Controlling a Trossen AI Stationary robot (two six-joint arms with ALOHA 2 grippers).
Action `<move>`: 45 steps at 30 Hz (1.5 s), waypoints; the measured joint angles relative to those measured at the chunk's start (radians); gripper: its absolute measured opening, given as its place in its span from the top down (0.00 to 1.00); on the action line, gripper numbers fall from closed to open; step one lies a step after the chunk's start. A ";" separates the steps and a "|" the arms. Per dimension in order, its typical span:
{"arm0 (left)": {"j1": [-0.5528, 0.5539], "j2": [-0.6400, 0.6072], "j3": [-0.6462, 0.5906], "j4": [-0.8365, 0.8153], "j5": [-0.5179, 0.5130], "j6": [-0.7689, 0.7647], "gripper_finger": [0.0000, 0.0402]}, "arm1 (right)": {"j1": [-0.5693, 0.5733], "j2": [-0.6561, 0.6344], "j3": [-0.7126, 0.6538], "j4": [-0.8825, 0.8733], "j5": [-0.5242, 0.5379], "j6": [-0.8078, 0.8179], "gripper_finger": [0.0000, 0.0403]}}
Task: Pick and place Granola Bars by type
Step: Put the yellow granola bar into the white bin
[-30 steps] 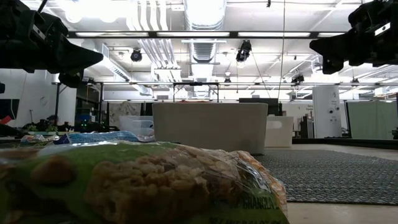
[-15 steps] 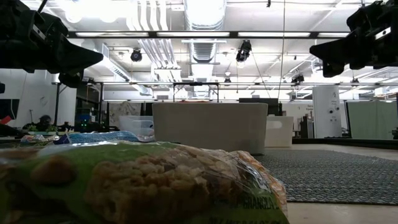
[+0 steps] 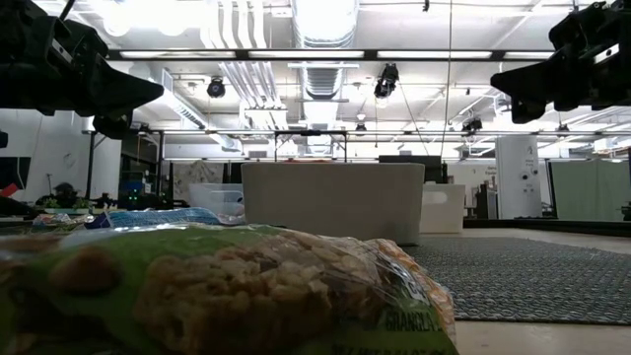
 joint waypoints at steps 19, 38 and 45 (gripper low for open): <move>0.000 0.000 0.000 0.000 -0.001 0.206 1.00 | 0.000 0.000 0.001 0.000 0.000 0.000 0.98; 0.000 0.000 0.000 0.009 0.000 0.075 1.00 | 0.000 0.000 0.001 0.000 0.001 0.000 0.98; 0.000 0.000 0.000 0.017 0.005 -0.023 1.00 | 0.000 0.000 0.001 0.000 0.001 0.000 0.98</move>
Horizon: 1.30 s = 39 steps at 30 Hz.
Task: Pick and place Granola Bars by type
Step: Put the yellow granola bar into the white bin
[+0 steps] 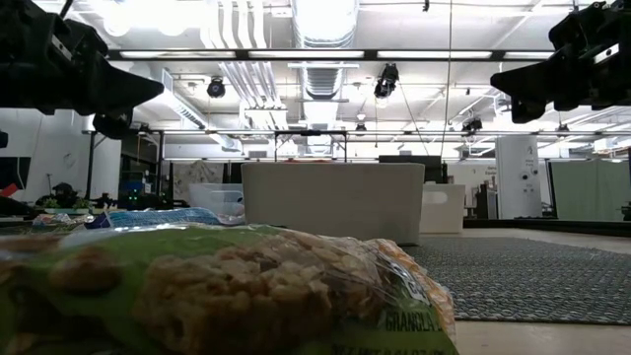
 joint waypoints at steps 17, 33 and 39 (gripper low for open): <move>0.000 0.024 0.067 0.000 0.002 -0.065 1.00 | 0.000 0.000 0.000 0.000 0.000 0.000 0.98; -0.001 0.355 0.427 -0.182 0.014 -0.084 1.00 | 0.000 0.000 0.000 0.000 0.000 0.000 0.98; -0.001 0.527 0.619 -0.344 0.036 -0.075 1.00 | 0.000 0.000 0.000 0.000 0.000 0.000 0.98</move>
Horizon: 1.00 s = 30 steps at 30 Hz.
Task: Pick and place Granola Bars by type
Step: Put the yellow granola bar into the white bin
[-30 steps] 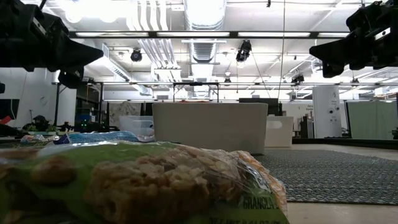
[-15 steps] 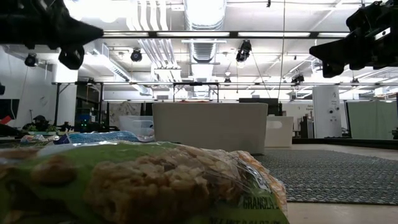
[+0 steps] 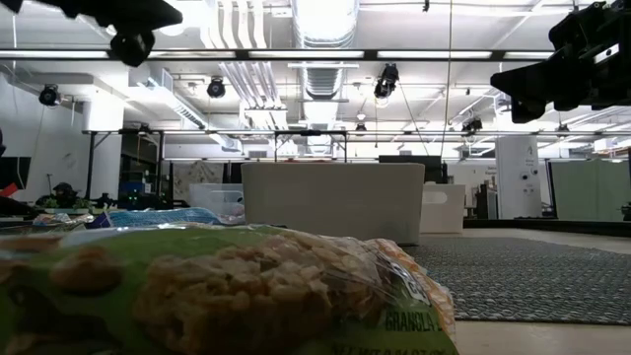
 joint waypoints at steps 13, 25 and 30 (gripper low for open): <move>0.000 0.387 0.341 -0.226 0.016 -0.128 1.00 | 0.000 0.000 0.000 0.000 0.000 0.000 0.98; 0.002 0.511 0.452 -0.257 0.033 -0.224 1.00 | 0.000 0.000 0.000 0.000 0.000 0.000 0.98; 0.002 0.555 0.549 -0.401 0.065 -0.229 1.00 | 0.000 0.000 0.000 0.000 0.000 0.000 0.98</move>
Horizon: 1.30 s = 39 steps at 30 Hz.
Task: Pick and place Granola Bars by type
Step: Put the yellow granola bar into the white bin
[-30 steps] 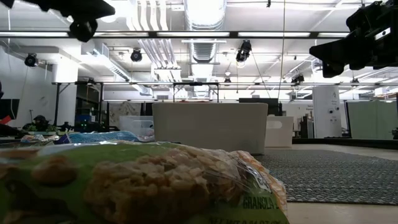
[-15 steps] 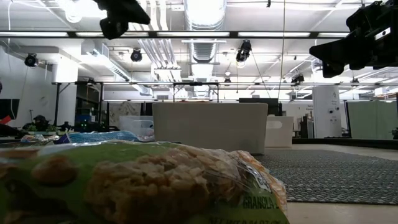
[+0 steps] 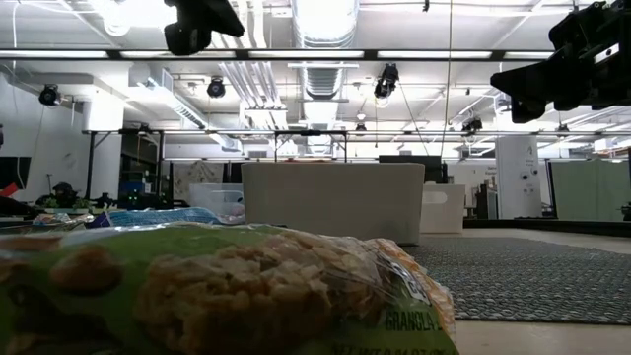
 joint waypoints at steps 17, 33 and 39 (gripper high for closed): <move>-0.028 0.188 0.305 -0.420 0.057 -0.014 1.00 | 0.000 0.001 0.000 0.000 0.000 0.000 0.98; -0.062 0.204 0.275 -0.418 0.056 -0.094 0.76 | 0.000 0.001 0.000 0.000 0.000 0.000 0.98; -0.062 0.204 0.273 -0.418 0.055 -0.154 0.59 | 0.000 0.001 0.000 0.000 0.000 0.000 0.98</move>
